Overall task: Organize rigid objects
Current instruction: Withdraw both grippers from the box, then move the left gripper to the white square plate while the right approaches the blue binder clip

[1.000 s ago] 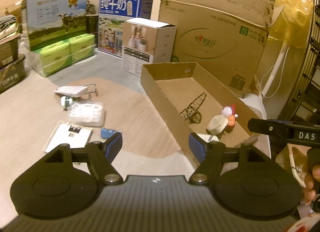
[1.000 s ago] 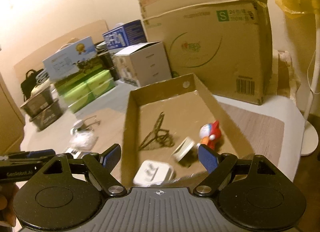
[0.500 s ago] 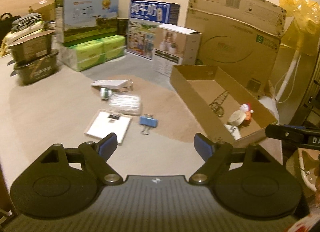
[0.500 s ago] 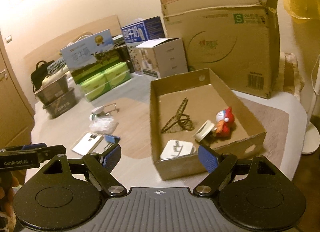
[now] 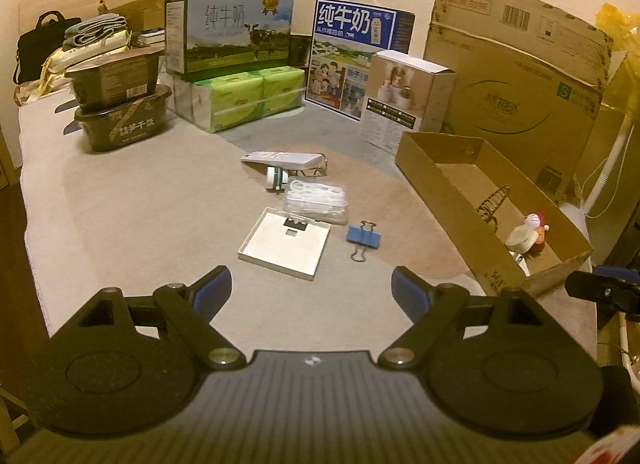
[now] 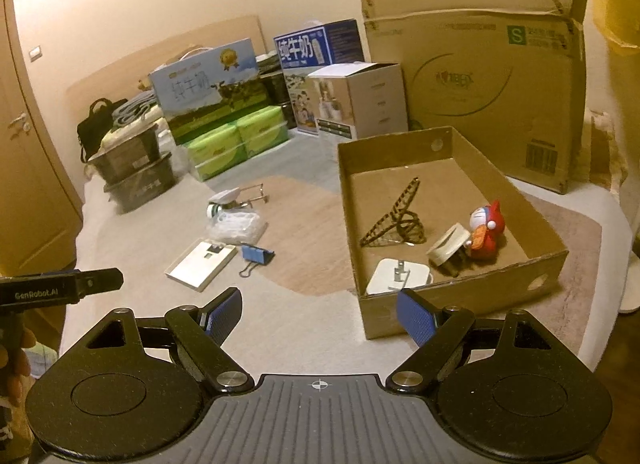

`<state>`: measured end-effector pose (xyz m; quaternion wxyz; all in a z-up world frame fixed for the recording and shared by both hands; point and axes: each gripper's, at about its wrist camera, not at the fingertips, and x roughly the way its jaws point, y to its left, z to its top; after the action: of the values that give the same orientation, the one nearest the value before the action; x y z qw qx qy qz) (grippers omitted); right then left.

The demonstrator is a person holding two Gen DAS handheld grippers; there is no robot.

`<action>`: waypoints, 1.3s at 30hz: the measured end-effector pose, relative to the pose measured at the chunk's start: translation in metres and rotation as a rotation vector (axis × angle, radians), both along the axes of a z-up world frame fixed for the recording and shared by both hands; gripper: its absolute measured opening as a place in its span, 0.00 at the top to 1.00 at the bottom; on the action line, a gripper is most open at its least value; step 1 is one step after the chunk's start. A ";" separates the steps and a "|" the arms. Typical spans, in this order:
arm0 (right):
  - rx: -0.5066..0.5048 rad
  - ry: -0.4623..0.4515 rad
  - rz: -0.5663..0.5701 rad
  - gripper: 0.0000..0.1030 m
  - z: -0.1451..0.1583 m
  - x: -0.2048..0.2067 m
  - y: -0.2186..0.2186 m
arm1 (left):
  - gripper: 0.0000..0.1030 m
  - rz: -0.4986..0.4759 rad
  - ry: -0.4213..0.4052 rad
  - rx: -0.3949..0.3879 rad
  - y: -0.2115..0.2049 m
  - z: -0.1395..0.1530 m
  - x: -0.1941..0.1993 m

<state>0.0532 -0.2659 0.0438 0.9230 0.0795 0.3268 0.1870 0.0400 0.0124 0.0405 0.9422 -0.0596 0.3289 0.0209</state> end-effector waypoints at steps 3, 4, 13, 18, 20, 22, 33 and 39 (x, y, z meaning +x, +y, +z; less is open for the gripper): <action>-0.005 -0.004 0.001 0.19 0.000 0.000 0.004 | 0.17 -0.001 0.004 0.007 0.004 -0.002 0.001; -0.007 -0.003 0.003 0.19 -0.001 0.001 0.005 | 0.16 -0.002 0.006 0.008 0.006 -0.003 0.002; -0.035 -0.004 0.028 0.19 -0.007 0.007 0.027 | 0.16 -0.044 0.035 0.042 0.017 -0.011 0.017; -0.051 -0.004 0.052 0.19 -0.011 0.016 0.043 | 0.16 -0.052 0.053 0.063 0.024 -0.018 0.027; -0.054 -0.006 0.061 0.19 -0.014 0.020 0.049 | 0.16 -0.053 0.062 0.062 0.028 -0.022 0.032; -0.056 -0.007 0.070 0.19 -0.016 0.025 0.058 | 0.16 -0.055 0.069 0.069 0.031 -0.025 0.037; -0.081 -0.001 0.115 0.19 -0.033 0.053 0.095 | 0.16 -0.092 0.102 0.096 0.043 -0.043 0.068; -0.095 0.026 0.110 0.19 -0.049 0.071 0.106 | 0.15 -0.120 0.118 0.097 0.049 -0.055 0.087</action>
<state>0.1239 -0.1602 -0.0047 0.9099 0.0198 0.3510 0.2204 0.1271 0.0611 -0.0143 0.9225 0.0074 0.3855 -0.0163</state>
